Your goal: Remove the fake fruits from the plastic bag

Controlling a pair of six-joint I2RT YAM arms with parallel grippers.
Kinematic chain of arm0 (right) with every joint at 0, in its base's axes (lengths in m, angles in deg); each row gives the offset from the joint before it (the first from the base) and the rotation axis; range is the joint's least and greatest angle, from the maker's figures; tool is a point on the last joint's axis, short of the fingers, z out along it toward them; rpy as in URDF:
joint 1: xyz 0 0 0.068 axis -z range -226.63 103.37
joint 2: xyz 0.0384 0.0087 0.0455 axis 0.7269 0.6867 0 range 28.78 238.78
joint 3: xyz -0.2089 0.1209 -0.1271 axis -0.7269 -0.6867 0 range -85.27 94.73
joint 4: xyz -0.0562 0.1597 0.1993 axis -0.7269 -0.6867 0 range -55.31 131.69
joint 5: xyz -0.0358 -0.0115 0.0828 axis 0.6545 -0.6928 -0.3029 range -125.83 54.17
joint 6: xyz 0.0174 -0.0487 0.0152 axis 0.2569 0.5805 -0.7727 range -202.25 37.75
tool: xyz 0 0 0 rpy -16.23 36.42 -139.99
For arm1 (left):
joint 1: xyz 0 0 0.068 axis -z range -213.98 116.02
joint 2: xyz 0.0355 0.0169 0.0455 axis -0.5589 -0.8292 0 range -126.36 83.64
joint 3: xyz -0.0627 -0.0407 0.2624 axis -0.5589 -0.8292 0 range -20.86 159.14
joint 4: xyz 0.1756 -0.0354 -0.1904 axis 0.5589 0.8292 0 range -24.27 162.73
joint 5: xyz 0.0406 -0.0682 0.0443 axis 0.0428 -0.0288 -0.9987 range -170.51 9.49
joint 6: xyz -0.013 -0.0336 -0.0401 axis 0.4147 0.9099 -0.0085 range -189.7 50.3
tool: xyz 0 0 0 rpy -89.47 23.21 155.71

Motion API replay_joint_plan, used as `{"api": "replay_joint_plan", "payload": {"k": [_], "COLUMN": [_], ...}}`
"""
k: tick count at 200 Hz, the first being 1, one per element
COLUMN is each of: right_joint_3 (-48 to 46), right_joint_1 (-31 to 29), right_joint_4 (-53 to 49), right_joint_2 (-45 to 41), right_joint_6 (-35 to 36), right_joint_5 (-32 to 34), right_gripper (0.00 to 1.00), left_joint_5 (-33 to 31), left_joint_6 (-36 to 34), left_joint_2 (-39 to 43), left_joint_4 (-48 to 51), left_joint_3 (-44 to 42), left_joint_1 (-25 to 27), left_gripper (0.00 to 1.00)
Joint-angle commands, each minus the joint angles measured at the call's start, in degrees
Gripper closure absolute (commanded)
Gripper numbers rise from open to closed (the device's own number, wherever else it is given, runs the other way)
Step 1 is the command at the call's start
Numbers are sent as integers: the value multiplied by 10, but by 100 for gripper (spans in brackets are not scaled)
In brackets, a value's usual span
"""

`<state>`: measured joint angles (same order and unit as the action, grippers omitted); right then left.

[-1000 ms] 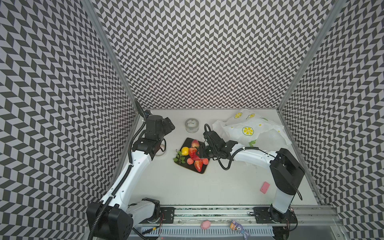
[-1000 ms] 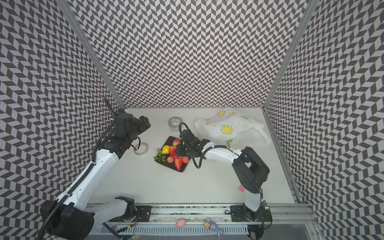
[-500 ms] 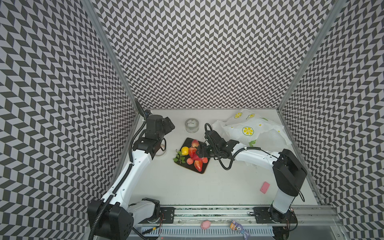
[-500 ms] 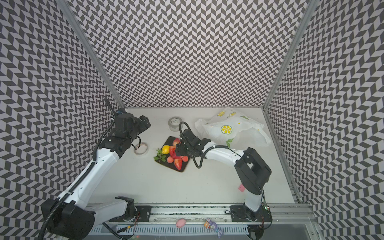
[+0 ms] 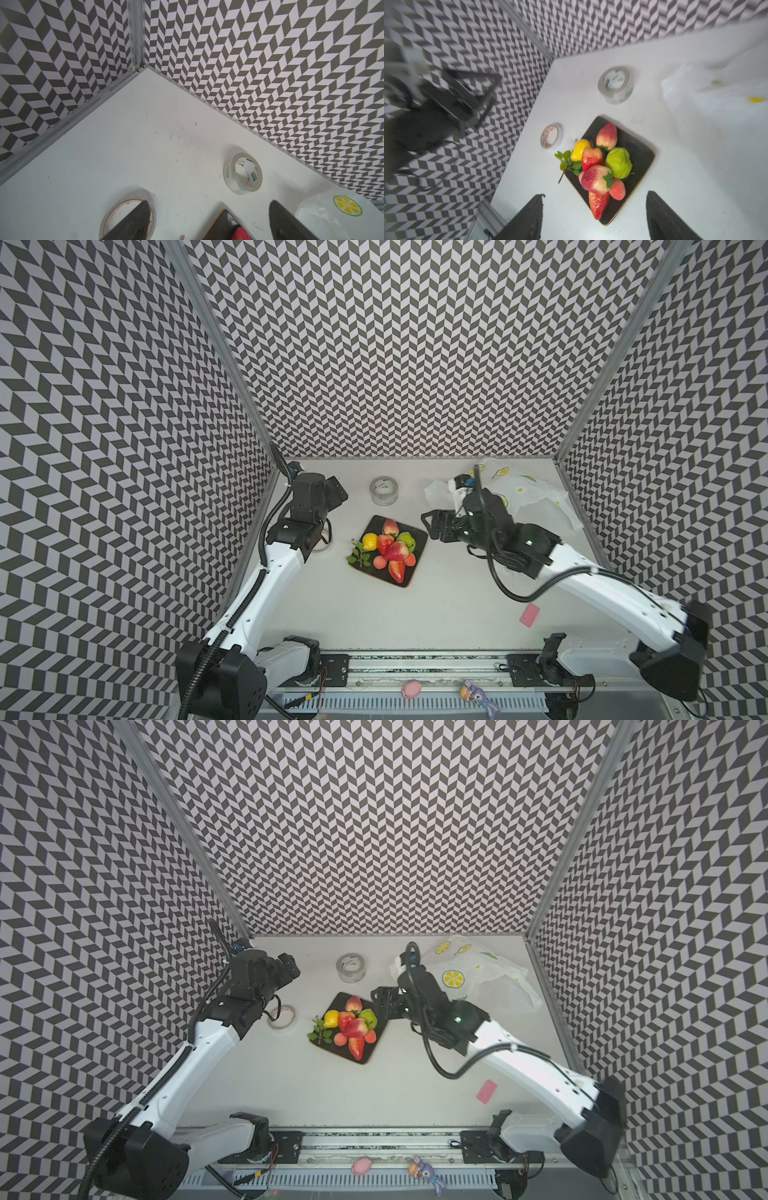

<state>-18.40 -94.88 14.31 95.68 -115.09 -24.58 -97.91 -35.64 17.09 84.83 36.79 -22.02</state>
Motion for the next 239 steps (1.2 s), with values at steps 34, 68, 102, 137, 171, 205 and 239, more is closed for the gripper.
{"api": "replay_joint_plan", "payload": {"k": [34, 68, 102, 137, 171, 205, 239], "right_joint_3": [-64, -80, -145, -189, -260, -329, -388], "right_joint_1": [69, 75, 80, 165, 222, 281, 361], "right_joint_4": [-68, -18, 73, 112, 227, 382, 506], "right_joint_2": [-184, -108, -25, 40, 36, 31, 64], "right_joint_6": [55, 79, 94, 93, 148, 256, 306], "right_joint_5": [93, -113, -116, -51, 90, 124, 53], "right_gripper": [34, 39, 40, 40, 39, 37, 31], "left_joint_5": [-59, -59, -57, -60, -59, -9, -19], "left_joint_6": [-42, -43, -59, -100, -136, -223, -277], "left_joint_2": [63, 67, 85, 110, 110, 95, 71], "left_joint_4": [-74, -78, -114, -200, -279, -373, -445], "left_joint_3": [-91, -105, -141, -207, -269, -323, -363], "left_joint_1": [-5, -4, -4, -4, -5, -5, -7], "left_gripper": [15, 16, 17, 17, 18, 15, 7]}}
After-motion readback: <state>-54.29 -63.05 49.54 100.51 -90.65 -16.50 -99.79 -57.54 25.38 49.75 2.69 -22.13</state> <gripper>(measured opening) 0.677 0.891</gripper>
